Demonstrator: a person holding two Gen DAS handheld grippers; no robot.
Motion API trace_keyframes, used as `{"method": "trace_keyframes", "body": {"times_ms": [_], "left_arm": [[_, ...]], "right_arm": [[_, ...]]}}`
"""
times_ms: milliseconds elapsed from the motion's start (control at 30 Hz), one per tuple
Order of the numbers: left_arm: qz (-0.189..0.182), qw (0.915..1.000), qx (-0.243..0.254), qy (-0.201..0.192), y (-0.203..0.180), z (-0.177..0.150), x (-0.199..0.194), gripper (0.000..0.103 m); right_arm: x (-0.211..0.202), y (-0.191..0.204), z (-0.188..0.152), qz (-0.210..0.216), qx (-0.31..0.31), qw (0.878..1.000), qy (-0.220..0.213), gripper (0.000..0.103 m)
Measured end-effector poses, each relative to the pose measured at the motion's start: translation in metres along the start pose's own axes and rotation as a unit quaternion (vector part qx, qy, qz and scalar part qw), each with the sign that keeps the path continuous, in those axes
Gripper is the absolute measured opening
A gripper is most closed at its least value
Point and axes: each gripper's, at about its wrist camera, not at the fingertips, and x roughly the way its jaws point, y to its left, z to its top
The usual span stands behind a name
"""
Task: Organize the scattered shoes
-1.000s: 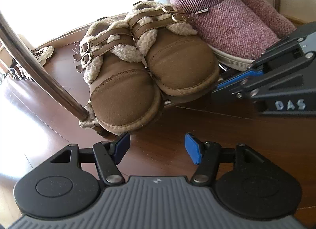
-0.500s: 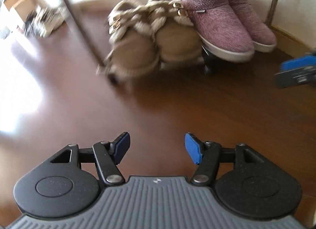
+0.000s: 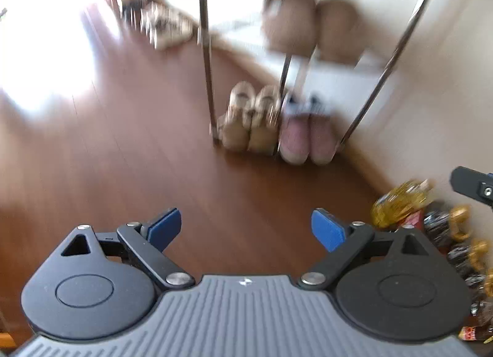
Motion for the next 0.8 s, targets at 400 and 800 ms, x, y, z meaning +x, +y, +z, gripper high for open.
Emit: {"method": "trace_keyframes", "body": {"times_ms": [400, 800], "left_arm": [[0.049, 0.9927, -0.015, -0.109, -0.025, -0.041, -0.202, 0.096], [0.069, 0.9902, -0.006, -0.121, -0.086, -0.158, -0.331, 0.099]], "right_arm": [[-0.187, 0.07, 0.04, 0.02, -0.103, 0.988, -0.114, 0.102], [-0.376, 0.045, -0.052, 0.028, -0.06, 0.99, -0.124, 0.102]]}}
